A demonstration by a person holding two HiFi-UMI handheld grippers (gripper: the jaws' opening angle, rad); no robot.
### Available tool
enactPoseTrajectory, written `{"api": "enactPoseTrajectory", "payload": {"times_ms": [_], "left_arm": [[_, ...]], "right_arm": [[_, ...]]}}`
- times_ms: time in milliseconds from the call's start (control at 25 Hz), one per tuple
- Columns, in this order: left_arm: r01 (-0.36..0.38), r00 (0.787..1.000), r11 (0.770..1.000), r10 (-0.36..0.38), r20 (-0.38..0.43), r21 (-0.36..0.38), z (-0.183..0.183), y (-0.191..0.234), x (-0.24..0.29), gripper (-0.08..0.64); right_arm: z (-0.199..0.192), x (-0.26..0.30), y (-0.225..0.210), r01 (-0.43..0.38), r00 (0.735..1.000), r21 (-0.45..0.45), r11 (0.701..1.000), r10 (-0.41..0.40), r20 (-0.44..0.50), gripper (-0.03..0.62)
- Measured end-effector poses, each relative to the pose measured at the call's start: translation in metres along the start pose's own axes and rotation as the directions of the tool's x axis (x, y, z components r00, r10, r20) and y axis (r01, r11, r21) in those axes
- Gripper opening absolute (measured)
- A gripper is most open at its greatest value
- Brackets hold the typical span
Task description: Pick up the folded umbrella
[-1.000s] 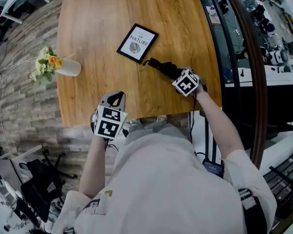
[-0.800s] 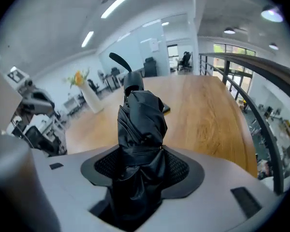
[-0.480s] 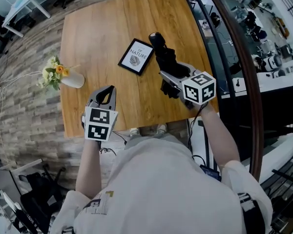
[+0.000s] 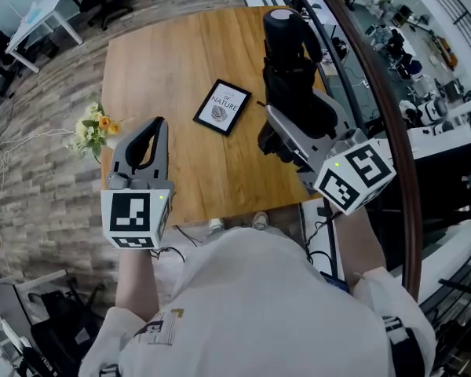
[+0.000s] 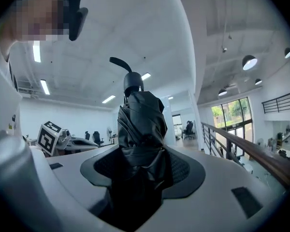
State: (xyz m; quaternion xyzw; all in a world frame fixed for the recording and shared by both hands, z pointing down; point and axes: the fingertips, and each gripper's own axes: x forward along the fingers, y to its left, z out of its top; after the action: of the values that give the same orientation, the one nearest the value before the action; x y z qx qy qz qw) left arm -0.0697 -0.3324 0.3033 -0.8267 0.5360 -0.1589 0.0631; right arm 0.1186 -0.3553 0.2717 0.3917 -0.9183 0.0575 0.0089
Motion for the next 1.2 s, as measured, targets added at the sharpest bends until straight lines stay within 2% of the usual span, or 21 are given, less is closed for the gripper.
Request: {"api": "enactPoseTrajectory", "payload": {"times_ms": [80,200,400,520,640,720,920,1200], "left_arm": [[-0.013,0.998,0.999,0.011,0.061,0.037,0.026,0.000,-0.011,0.017],[-0.039,0.992,0.999,0.037,0.123,0.013,0.053,-0.001,-0.024,0.017],[-0.030,0.993,0.997,0.021,0.117,0.076,0.045,-0.004,-0.026,0.017],[-0.005,0.994,1.000,0.002,0.109,0.027,0.036,-0.008,-0.023,0.017],[0.021,0.995,0.999,-0.018,0.093,-0.034,0.024,-0.010,-0.021,0.017],[0.034,0.997,0.999,-0.032,0.070,-0.035,0.010,-0.011,-0.020,0.017],[0.084,0.994,0.996,-0.082,0.069,-0.030,-0.009,-0.026,-0.014,0.017],[0.088,0.996,0.995,-0.087,0.018,-0.050,-0.026,-0.034,-0.010,0.017]], "right_arm": [[0.019,-0.009,0.008,0.024,0.999,-0.038,0.999,-0.023,0.044,0.275],[0.036,-0.021,0.018,0.051,0.994,-0.073,0.996,-0.044,0.096,0.275],[0.039,-0.028,0.030,0.022,0.989,-0.040,0.999,-0.016,0.144,0.276],[0.029,-0.032,0.029,0.030,0.992,-0.044,0.999,-0.024,0.128,0.276],[0.016,-0.034,0.030,0.009,0.995,-0.002,1.000,-0.009,0.102,0.276],[0.005,-0.033,0.031,0.013,0.997,0.002,1.000,-0.013,0.080,0.276],[-0.030,-0.033,0.029,0.048,0.999,-0.010,0.999,-0.048,0.003,0.276],[-0.055,-0.037,0.017,0.066,0.997,0.037,0.997,-0.064,-0.037,0.276]]}}
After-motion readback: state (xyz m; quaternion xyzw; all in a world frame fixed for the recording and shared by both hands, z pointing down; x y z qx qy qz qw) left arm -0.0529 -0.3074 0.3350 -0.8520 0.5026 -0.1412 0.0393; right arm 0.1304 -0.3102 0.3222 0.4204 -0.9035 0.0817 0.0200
